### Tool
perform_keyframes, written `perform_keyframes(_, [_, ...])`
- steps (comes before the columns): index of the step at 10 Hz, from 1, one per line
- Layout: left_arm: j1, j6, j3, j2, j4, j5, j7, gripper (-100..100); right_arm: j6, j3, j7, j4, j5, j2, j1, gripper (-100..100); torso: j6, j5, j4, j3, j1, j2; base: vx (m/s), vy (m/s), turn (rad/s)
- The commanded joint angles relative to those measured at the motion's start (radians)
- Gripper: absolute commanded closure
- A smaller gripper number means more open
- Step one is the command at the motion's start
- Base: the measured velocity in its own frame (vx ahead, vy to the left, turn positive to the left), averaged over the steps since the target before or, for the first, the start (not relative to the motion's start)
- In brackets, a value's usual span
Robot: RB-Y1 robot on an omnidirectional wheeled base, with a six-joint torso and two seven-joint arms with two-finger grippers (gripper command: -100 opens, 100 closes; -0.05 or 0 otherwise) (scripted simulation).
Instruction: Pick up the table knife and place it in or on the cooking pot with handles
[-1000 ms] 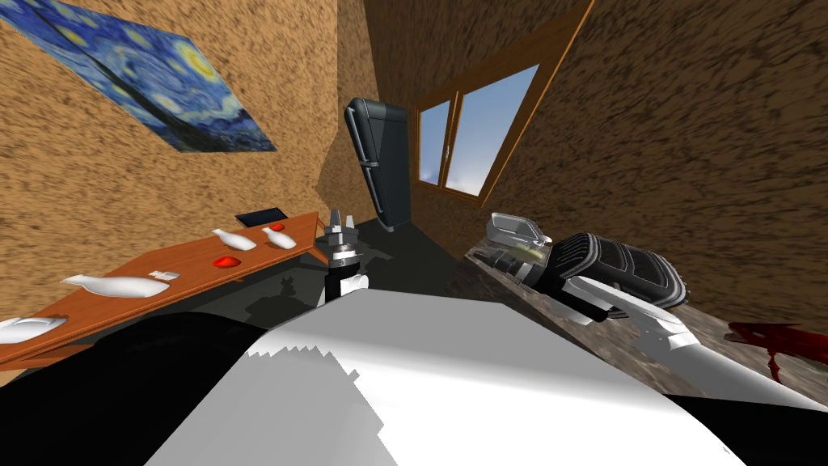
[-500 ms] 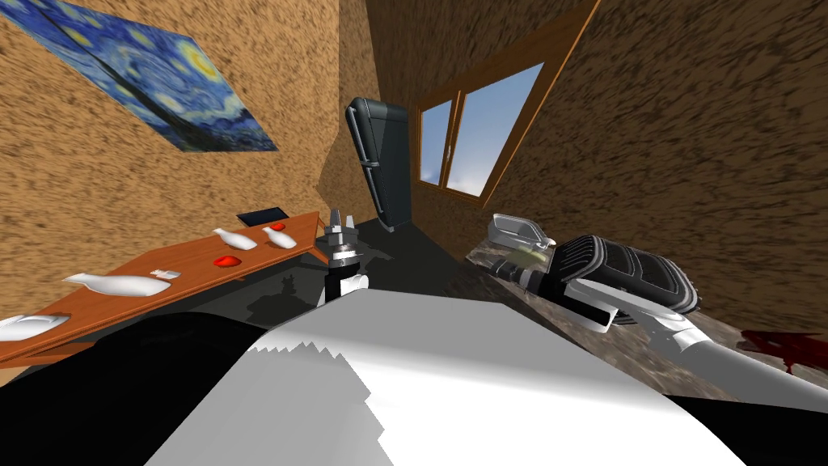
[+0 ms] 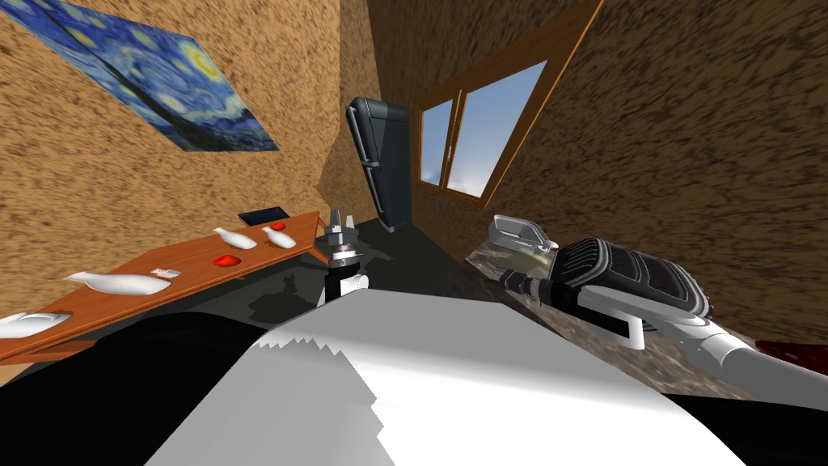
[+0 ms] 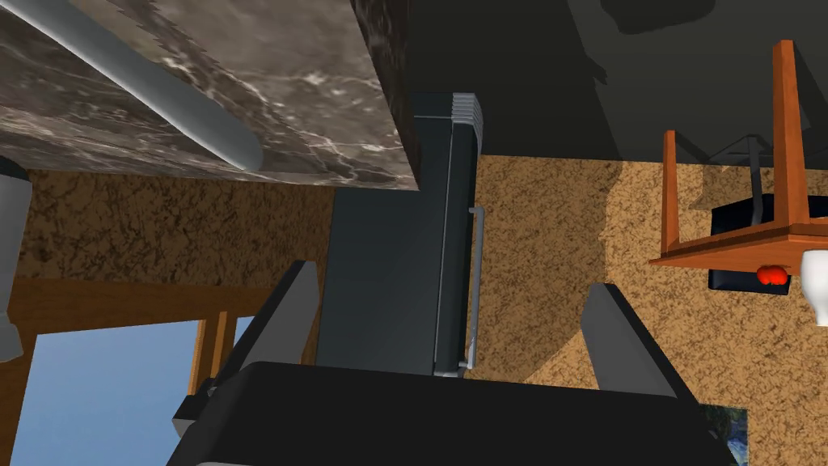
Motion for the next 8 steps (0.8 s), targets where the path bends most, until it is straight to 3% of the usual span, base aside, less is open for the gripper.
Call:
perform_keyframes(1, [0.0,0.0,0.0,0.0,0.0,0.0,0.0,0,-0.005,0.027,0.001,0.029,0.009,-0.014,-0.018,-100,0.0,0.0,0.0,0.0,0.0,0.0,0.015,-0.018,0.01])
perform_keyframes(2, [0.0,0.0,0.0,0.0,0.0,0.0,0.0,0,0.007,0.056,0.009,0.042,0.018,-0.045,-0.017,-100,0.0,0.0,0.0,0.0,0.0,0.0,0.021,-0.02,0.019])
perform_keyframes(3, [0.0,0.0,0.0,0.0,0.0,0.0,0.0,0,0.007,0.056,0.009,0.042,0.018,-0.045,-0.017,-100,0.0,0.0,0.0,0.0,0.0,0.0,0.017,-0.02,0.008])
perform_keyframes(6, [0.0,0.0,0.0,0.0,0.0,0.0,0.0,0,0.038,0.129,0.029,0.077,0.042,-0.129,-0.012,-100,0.0,0.0,0.0,-0.001,-0.001,-0.001,0.036,-0.035,0.024])
perform_keyframes(8, [0.0,0.0,0.0,0.0,0.0,0.0,0.0,0,0.045,0.148,0.034,0.086,0.048,-0.152,-0.01,-100,0.0,-0.001,0.0,0.0,-0.001,-0.001,0.025,-0.029,0.007])
